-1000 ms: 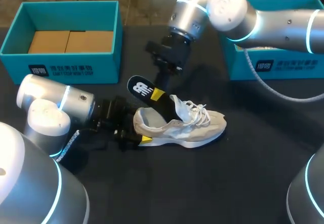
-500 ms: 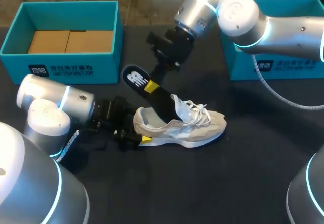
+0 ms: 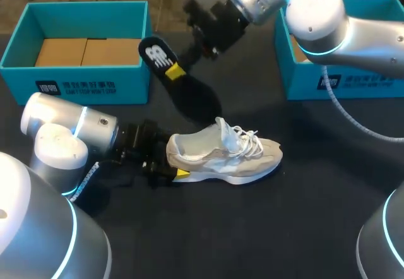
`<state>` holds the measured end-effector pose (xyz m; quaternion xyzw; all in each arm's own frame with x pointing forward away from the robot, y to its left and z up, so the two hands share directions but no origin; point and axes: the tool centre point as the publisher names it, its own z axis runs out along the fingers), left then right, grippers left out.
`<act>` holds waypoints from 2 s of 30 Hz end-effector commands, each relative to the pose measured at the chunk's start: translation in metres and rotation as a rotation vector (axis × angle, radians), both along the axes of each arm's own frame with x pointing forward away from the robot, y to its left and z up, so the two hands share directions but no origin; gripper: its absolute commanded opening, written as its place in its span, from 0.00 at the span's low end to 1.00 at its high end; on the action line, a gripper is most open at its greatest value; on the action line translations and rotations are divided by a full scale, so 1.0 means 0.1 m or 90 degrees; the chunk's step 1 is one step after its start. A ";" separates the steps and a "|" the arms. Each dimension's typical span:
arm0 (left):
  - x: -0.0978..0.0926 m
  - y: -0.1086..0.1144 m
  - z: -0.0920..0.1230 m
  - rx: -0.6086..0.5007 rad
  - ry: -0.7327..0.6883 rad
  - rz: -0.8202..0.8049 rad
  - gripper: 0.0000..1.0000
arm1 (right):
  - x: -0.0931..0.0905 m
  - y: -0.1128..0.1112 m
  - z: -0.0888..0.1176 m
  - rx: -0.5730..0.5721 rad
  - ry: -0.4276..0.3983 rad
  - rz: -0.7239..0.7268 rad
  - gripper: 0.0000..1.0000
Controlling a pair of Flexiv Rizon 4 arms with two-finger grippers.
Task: Take the shoe out of the shoebox, open the shoe tongue, remove and reinsert the insole, then place the shoe into the shoebox
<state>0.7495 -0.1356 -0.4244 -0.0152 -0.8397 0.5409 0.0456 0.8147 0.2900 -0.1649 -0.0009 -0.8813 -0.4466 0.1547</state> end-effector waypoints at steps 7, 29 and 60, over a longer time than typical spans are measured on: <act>0.01 0.00 -0.05 0.002 0.001 -0.001 0.00 | 0.17 -0.01 0.43 0.051 -0.122 -0.188 0.00; 0.01 0.00 -0.05 0.002 0.001 -0.001 0.00 | 0.33 -0.04 0.68 0.067 -0.140 -0.194 0.00; 0.01 0.00 -0.05 0.002 0.001 -0.001 0.00 | -0.21 -0.81 1.55 0.276 0.125 -0.167 0.00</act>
